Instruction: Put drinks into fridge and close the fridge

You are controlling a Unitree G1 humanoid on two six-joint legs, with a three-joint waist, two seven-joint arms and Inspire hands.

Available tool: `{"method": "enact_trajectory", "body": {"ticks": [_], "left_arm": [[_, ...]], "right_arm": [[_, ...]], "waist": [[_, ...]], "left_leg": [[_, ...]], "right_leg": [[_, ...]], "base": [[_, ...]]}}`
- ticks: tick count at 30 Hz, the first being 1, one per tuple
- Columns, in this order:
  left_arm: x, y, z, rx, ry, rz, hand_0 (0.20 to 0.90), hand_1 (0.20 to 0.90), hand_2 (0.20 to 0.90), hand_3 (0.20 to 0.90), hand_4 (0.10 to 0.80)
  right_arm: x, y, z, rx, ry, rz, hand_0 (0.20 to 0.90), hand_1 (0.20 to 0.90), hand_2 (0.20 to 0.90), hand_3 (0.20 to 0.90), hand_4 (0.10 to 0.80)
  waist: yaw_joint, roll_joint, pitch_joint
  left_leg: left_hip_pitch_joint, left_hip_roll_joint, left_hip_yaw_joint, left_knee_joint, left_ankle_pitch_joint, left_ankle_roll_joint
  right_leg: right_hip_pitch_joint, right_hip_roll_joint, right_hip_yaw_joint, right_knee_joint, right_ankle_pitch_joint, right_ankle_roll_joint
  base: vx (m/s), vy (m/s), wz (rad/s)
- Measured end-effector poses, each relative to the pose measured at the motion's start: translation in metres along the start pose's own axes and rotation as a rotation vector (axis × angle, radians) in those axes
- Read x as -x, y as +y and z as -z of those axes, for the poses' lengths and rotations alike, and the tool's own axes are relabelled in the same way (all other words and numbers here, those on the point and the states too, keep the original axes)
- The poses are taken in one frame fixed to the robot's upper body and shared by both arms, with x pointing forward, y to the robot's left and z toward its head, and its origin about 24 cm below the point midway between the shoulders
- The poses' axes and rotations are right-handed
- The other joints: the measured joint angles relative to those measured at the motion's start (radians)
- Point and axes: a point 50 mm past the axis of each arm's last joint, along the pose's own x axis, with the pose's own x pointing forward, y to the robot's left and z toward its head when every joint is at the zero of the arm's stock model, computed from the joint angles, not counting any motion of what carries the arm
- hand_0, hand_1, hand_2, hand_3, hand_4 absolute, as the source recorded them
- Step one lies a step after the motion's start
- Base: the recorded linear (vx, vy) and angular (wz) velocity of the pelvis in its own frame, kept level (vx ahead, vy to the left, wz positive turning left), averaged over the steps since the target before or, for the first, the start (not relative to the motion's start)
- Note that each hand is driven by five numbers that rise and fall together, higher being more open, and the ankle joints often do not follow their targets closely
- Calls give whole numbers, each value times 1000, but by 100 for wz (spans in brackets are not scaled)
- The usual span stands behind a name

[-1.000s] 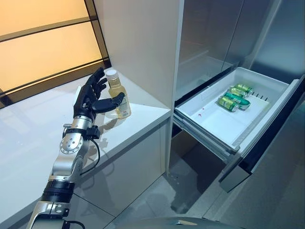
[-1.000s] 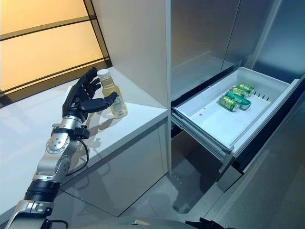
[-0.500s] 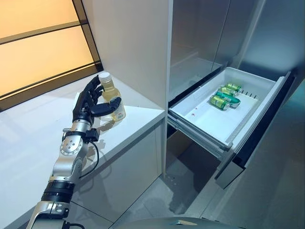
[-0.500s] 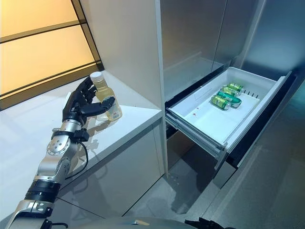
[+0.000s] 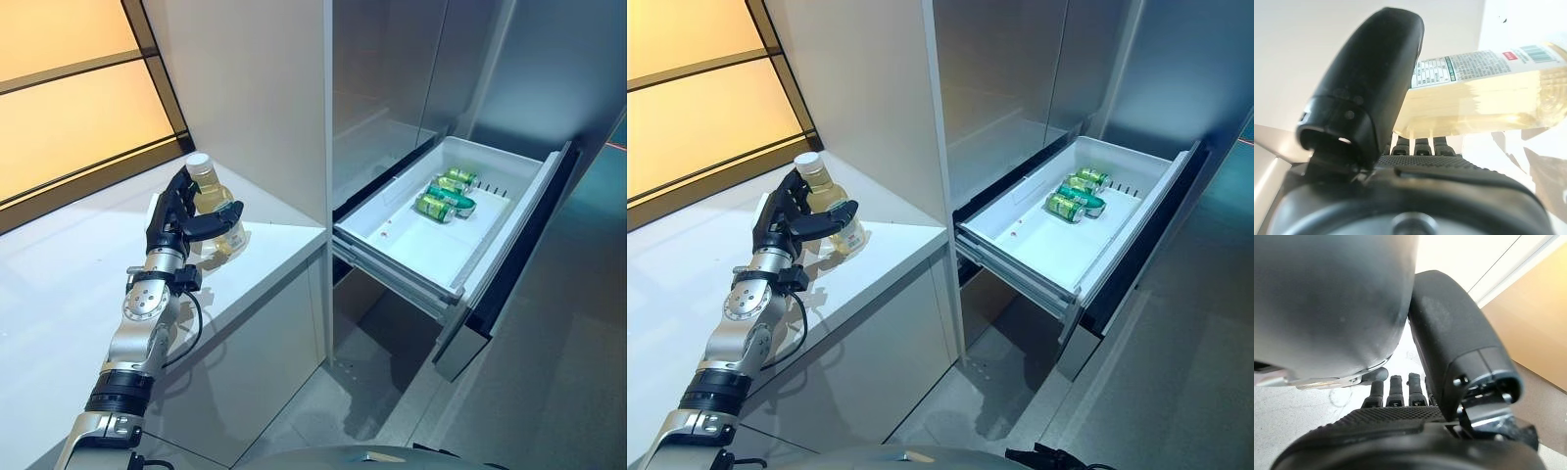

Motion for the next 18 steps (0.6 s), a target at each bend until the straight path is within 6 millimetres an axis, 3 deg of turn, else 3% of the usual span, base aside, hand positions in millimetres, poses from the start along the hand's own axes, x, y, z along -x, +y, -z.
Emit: {"method": "enact_trajectory", "body": {"ticks": [16, 18], "left_arm": [[-1, 0, -1, 2, -4, -15, 900, 900, 900, 900, 800], [-1, 0, -1, 6, -4, -15, 855, 855, 855, 848, 748]], "right_arm": [[-1, 2, 1, -1, 2, -6, 900, 900, 900, 900, 800], [-1, 3, 1, -1, 2, -7, 900, 900, 900, 900, 800]], "waist": [[-11, -10, -7], [-13, -11, -8]], "left_leg": [[5, 2, 10, 0, -1, -1], [5, 3, 12, 0, -1, -1]], "right_leg": [[0, 2, 12, 0, 0, 0], [0, 3, 13, 0, 0, 0]], "base": [[3, -1, -1], [0, 0, 0]]}}
